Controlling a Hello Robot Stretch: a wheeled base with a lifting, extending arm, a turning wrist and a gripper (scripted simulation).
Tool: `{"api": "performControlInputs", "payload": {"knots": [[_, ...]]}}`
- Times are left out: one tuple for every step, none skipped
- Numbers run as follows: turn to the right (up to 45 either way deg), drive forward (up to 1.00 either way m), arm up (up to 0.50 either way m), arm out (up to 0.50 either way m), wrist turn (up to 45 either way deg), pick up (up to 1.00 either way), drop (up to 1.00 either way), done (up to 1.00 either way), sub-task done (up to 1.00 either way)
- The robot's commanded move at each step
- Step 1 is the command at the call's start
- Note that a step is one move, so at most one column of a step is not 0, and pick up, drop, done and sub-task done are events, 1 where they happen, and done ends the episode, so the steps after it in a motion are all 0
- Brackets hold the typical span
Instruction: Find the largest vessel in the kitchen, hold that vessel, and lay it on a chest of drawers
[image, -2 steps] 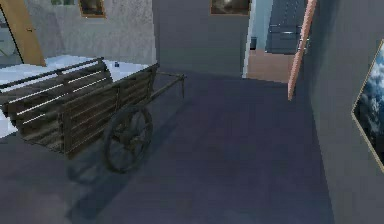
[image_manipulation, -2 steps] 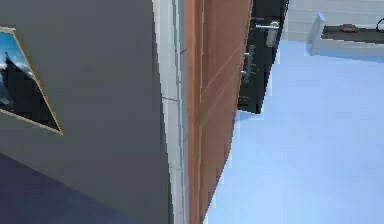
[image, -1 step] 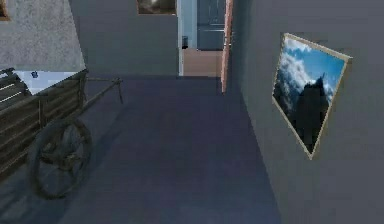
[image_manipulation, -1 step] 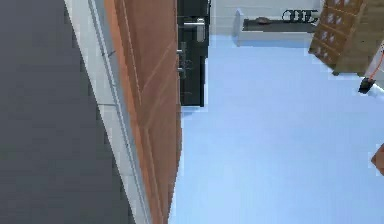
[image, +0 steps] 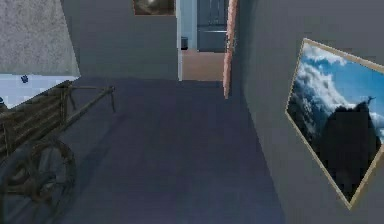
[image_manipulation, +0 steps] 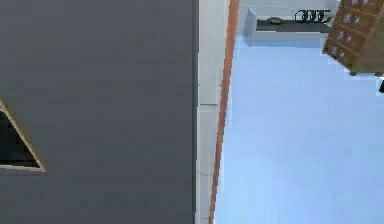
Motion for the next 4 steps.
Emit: {"api": "performControlInputs", "payload": {"knots": [[0.0,1.00,0.00,0.00,0.0,0.00,0.00,0.00,0.00],[0.0,1.00,0.00,0.00,0.0,0.00,0.00,0.00,0.00],[0.0,1.00,0.00,0.00,0.0,0.00,0.00,0.00,0.00],[0.0,1.00,0.00,0.00,0.0,0.00,0.00,0.00,0.00]]}}
